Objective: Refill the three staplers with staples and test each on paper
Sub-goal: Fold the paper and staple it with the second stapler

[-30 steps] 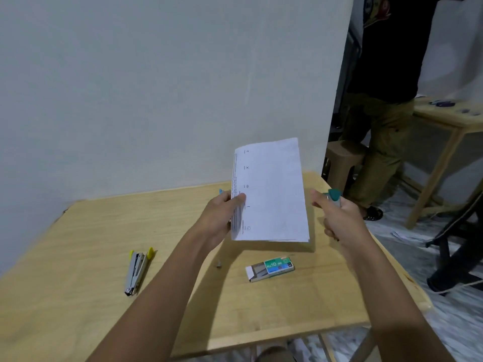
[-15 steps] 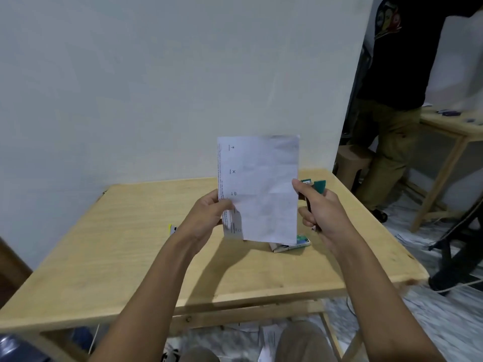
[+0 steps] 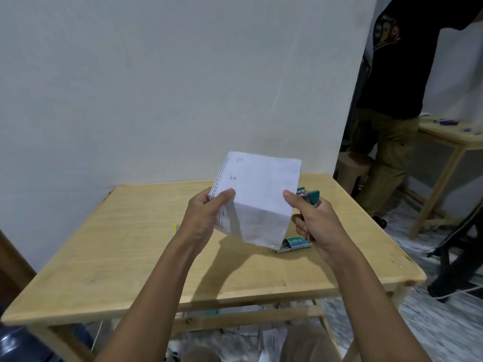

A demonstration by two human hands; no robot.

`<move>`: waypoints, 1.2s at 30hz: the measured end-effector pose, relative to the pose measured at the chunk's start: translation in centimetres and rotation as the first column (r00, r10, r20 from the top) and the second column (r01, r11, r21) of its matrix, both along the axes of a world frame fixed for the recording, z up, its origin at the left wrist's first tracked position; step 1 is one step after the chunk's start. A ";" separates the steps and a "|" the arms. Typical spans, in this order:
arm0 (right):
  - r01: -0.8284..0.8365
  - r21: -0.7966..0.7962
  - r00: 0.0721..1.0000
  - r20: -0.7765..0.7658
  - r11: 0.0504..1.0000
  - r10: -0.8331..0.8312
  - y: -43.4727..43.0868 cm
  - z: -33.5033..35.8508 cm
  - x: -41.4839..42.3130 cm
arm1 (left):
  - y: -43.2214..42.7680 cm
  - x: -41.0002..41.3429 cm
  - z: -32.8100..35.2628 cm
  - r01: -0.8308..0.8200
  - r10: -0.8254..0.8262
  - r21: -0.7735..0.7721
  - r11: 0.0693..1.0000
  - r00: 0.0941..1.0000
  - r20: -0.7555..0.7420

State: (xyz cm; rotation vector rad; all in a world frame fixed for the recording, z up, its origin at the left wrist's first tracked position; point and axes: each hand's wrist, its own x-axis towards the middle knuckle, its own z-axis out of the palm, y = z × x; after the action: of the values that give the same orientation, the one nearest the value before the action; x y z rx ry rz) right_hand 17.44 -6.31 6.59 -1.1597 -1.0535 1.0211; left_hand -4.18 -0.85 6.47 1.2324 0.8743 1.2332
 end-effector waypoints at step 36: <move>-0.002 -0.142 0.988 -0.154 0.990 -0.020 -1.1 -2.4 -4.5 | -3.1 -0.8 0.4 0.083 -0.022 -0.188 0.979 0.952 0.304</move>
State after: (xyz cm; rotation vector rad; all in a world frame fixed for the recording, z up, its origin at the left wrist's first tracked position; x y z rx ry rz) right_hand 12.91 -7.39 4.18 -1.1776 -0.8625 1.1751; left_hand -4.99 -3.93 6.90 0.8742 0.7147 1.2194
